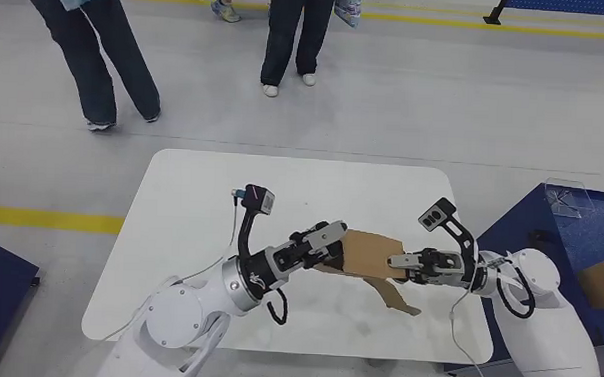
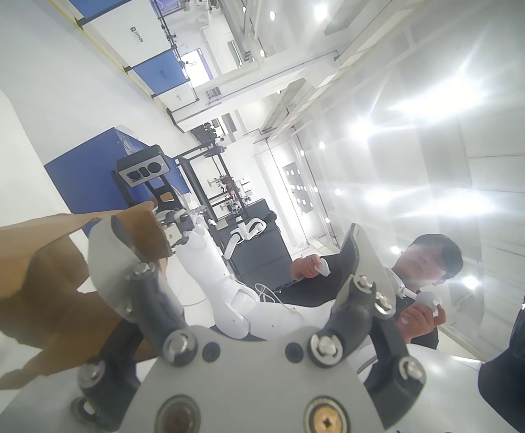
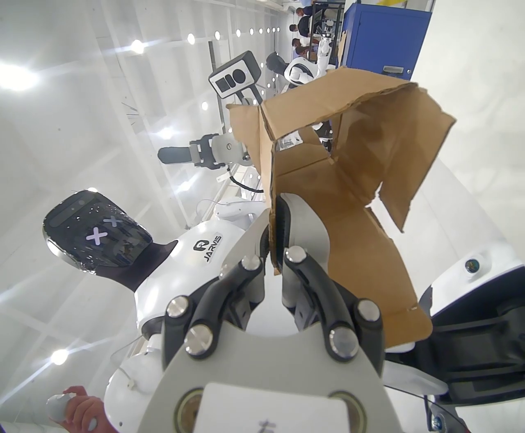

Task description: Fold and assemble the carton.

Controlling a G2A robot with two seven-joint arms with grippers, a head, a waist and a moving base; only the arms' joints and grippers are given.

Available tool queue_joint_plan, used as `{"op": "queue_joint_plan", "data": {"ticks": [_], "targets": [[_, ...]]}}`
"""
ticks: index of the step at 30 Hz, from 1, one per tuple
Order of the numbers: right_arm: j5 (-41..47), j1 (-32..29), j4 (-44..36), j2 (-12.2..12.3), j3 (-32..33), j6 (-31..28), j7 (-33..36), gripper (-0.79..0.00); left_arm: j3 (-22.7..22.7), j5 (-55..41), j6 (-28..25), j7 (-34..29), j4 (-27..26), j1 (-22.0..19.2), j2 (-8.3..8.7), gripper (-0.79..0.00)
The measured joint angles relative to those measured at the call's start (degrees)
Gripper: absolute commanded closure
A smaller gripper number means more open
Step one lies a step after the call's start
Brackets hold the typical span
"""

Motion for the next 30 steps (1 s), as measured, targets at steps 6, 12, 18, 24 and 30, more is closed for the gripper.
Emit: {"op": "queue_joint_plan", "data": {"ticks": [6,12,18,24,30], "targets": [[-0.53,0.08,-0.09,0.03,-0.49,0.1,-0.2,0.0,0.52,0.8,-0.09,0.38,0.0,-0.42,-0.13,-0.785],[0.41,0.34,0.15,0.04,-0.48,0.23,-0.28,0.0,1.0,0.77,1.88,0.21,0.84,-1.1,-0.26,-0.785],[4.97,1.49,2.03,-0.04,0.48,1.3,0.45,0.0,-0.87,0.75,2.51,0.72,-1.03,0.04,-0.03,-0.785],[12.56,3.1,4.75,-0.28,0.95,4.59,4.09,0.0,-5.12,-3.73,2.41,-0.75,-2.91,3.57,0.55,-0.785],[19.07,3.85,4.97,-0.59,0.23,7.98,4.64,0.0,-7.49,-8.63,3.1,-3.52,-0.59,4.64,0.85,-0.785]]}}
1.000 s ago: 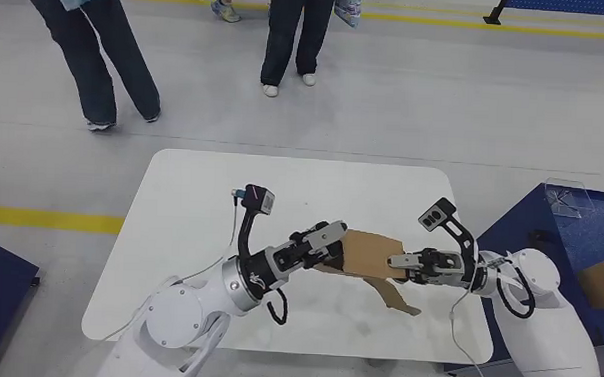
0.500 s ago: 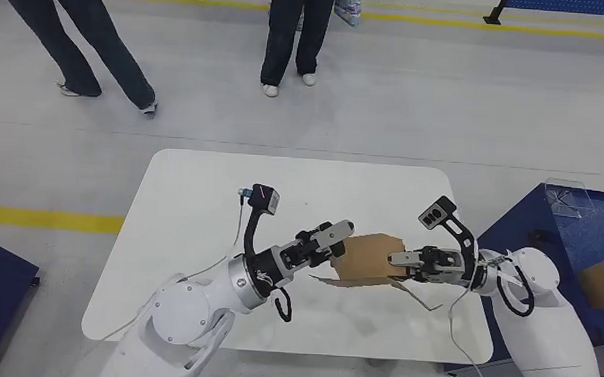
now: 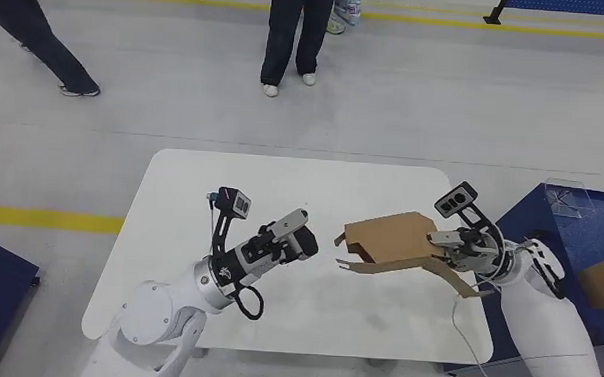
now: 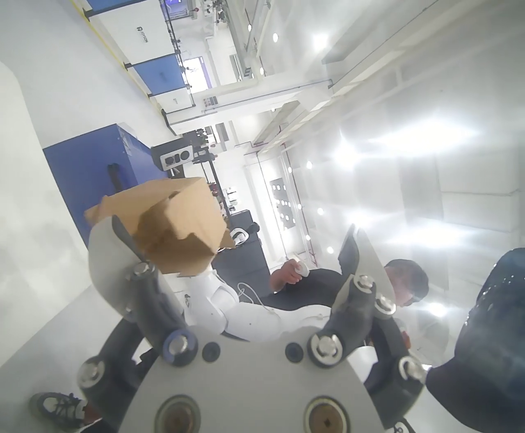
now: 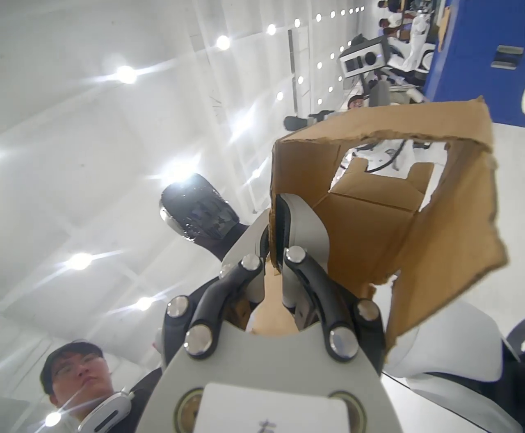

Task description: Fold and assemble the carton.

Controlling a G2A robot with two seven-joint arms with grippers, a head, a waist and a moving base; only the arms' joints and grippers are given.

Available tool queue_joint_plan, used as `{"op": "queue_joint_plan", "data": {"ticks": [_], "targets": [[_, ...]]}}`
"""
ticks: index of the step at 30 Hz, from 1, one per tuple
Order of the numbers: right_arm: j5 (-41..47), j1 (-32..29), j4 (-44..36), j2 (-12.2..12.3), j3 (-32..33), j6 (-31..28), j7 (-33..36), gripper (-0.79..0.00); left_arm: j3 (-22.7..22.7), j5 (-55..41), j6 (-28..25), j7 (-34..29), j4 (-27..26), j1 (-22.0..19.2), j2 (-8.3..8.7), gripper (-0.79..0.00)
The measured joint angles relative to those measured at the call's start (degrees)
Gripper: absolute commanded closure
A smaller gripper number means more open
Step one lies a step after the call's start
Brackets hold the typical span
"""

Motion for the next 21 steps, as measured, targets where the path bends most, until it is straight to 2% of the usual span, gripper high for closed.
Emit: {"op": "queue_joint_plan", "data": {"ticks": [16,18,21], "targets": [[0.3,-0.2,-0.33,-0.09,-0.09,0.15,-0.4,0.0,0.05,0.16,-0.03,0.07,-0.07,-0.02,-0.01,-0.785],[4.16,-0.54,-1.09,-0.58,-0.73,0.83,-1.47,0.0,0.03,0.38,-0.46,0.06,-0.22,0.03,0.0,-0.785],[10.98,-0.22,0.26,-1.41,-2.41,1.74,-1.35,0.0,-0.13,2.34,-4.31,-2.02,-0.66,0.23,0.18,-0.785]]}}
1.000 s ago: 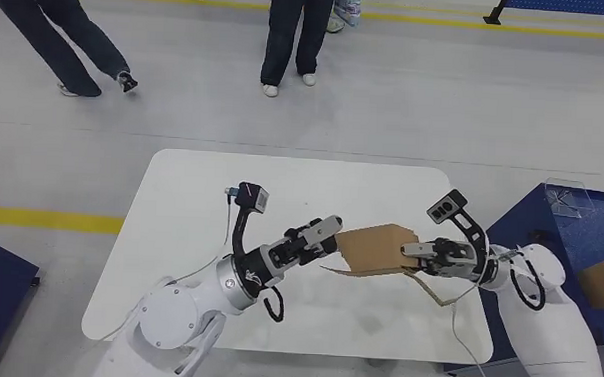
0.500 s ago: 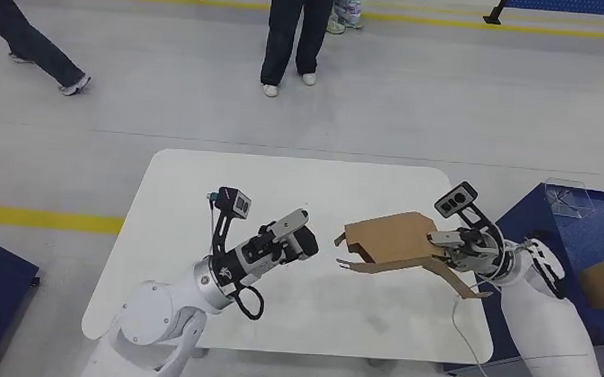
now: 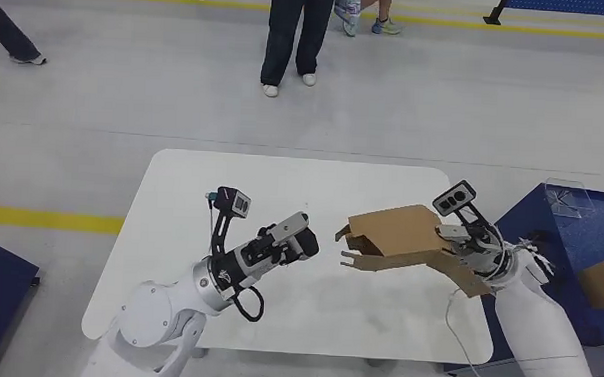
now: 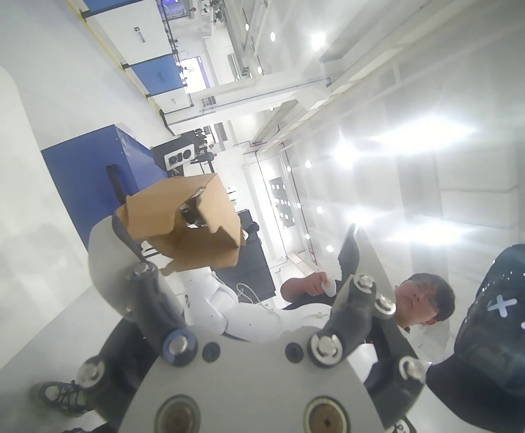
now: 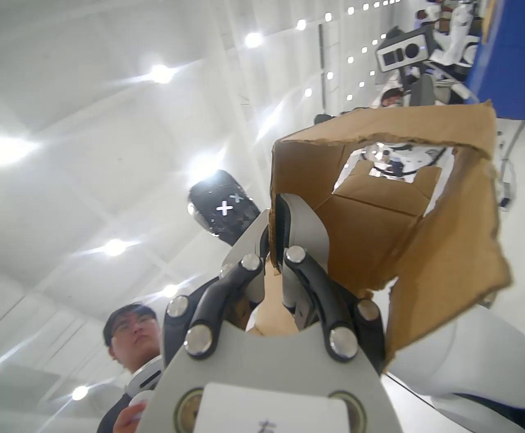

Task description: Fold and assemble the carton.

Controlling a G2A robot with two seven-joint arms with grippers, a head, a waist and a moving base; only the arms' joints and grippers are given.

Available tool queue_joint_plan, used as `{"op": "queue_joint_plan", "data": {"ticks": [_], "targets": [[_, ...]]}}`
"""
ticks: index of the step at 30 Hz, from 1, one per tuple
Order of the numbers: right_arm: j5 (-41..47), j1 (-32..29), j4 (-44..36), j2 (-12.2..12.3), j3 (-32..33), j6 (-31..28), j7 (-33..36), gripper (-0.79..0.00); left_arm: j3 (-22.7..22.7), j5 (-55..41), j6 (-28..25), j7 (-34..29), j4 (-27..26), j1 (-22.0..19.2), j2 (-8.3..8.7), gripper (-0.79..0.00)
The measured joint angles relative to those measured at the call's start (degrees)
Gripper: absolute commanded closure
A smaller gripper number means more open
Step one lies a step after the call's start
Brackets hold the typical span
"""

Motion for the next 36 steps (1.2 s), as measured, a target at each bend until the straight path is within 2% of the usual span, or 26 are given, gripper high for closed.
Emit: {"op": "queue_joint_plan", "data": {"ticks": [6,10,14,24,36], "targets": [[7.45,1.87,2.85,-1.47,-3.03,-0.77,1.38,0.0,-1.18,3.33,-3.15,-2.94,0.58,0.77,0.51,-0.785],[10.5,2.15,2.16,-2.14,-4.15,-1.97,1.35,0.0,-0.82,3.92,-0.84,-5.68,1.06,0.21,0.76,-0.785],[11.89,1.93,2.64,-2.55,-5.12,-0.44,1.35,0.0,1.35,5.0,1.21,-8.14,1.86,-1.08,0.79,-0.785],[14.93,1.63,3.14,-3.61,-7.29,6.03,1.35,0.0,5.85,6.71,4.52,-7.33,5.81,-5.02,0.33,-0.785],[13.61,0.34,0.76,-4.03,-6.53,6.76,1.35,0.0,8.16,7.2,4.75,-6.84,9.05,-7.4,0.05,-0.785]]}}
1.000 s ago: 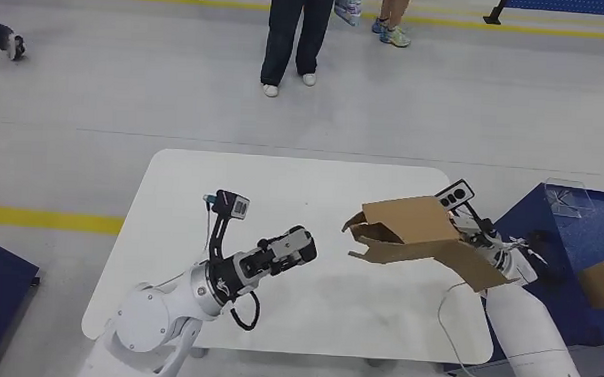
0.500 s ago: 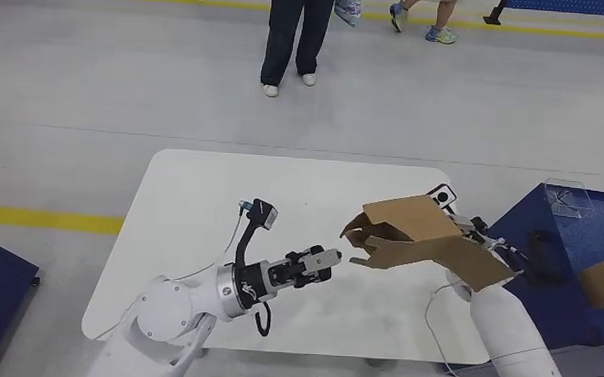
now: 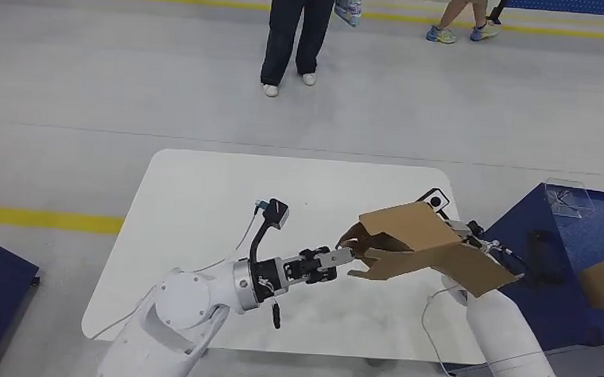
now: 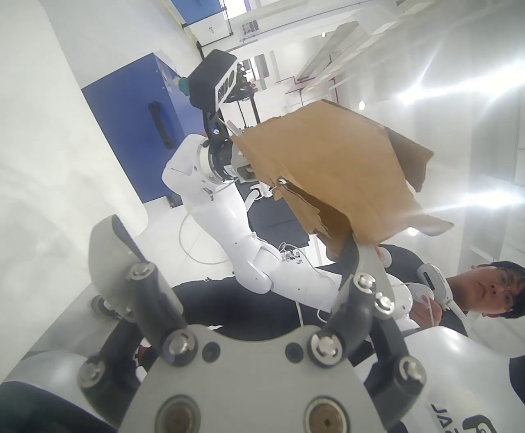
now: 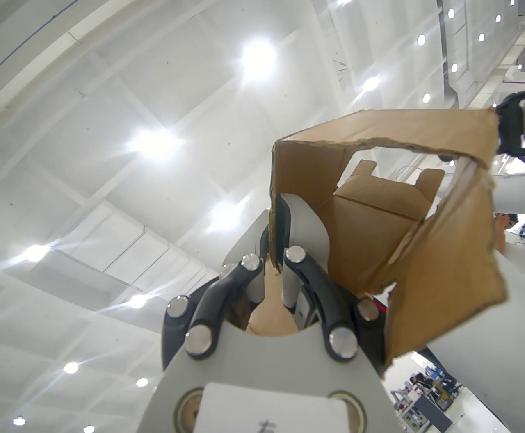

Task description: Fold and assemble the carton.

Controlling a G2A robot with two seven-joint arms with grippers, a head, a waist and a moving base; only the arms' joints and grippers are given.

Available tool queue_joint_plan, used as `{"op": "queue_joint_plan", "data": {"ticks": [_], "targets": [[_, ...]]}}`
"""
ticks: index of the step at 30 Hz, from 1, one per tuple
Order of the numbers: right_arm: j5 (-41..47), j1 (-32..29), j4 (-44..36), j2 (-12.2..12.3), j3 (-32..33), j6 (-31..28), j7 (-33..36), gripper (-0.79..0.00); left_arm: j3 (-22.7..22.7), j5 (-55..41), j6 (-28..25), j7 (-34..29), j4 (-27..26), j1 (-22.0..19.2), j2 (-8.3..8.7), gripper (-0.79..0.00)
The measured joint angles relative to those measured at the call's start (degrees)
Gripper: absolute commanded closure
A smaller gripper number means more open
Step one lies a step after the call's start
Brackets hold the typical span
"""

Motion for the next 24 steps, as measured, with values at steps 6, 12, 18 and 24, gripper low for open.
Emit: {"op": "queue_joint_plan", "data": {"ticks": [6,12,18,24], "targets": [[0.99,-0.39,-0.95,-0.2,1.48,-0.43,0.0,0.0,1.04,0.13,0.32,-0.03,1.8,-0.34,-0.09,-0.785],[0.55,-0.7,-1.2,-0.46,2.23,-0.57,0.0,0.0,2.75,0.22,-0.42,0.05,2.52,-0.45,-0.31,-0.785],[0.17,-1.29,-1.71,-0.71,2.6,-0.35,0.0,0.0,4.7,0.02,-1.01,0.68,3.98,-1.49,-0.74,-0.785],[0.0,-1.44,-1.79,-0.93,3.34,-0.58,0.0,0.0,6.51,0.18,-1.1,1.05,5.37,-2.55,-1.16,-0.785]]}}
